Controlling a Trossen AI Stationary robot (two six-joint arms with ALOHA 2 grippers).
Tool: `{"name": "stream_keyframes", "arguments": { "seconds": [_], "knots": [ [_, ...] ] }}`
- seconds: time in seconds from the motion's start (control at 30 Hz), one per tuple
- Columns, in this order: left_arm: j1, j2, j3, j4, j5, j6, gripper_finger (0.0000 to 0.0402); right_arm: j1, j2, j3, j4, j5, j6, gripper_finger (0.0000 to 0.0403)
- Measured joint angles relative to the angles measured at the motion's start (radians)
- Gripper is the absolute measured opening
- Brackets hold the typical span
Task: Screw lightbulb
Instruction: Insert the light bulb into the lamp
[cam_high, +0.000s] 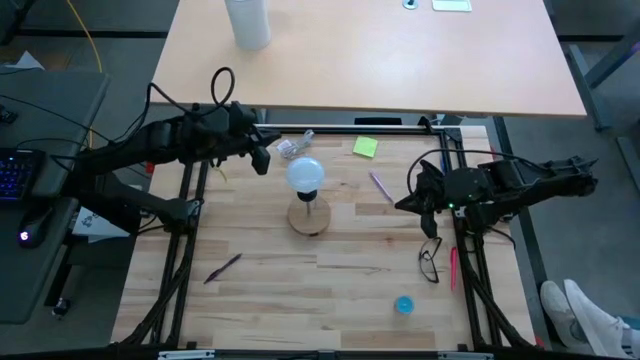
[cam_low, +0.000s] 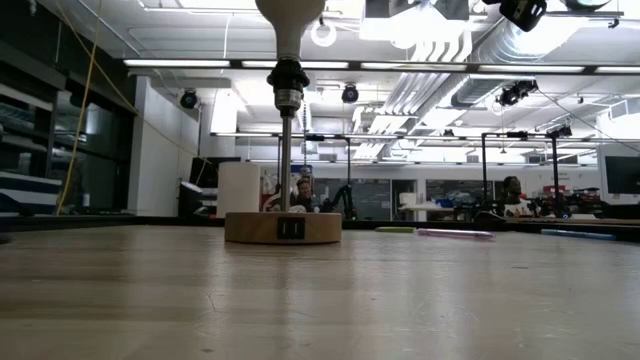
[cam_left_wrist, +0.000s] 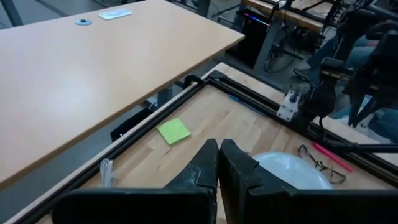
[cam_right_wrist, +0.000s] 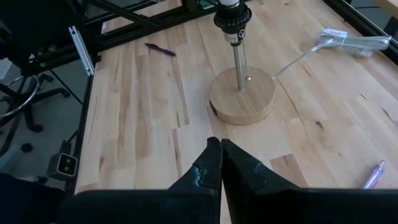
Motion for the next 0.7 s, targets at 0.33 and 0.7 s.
{"name": "stream_keyframes", "arguments": {
  "seconds": [0.33, 0.7],
  "knots": [
    [0.0, 0.0, 0.0, 0.0, 0.0, 0.0, 0.0, 0.0, 0.0, 0.0, 0.011, -0.001, 0.008, 0.0],
    [0.0, 0.0, 0.0, 0.0, -0.001, 0.011, 0.0, 0.0, 0.0, 0.0, 0.014, -0.002, 0.008, 0.0]
  ]
}}
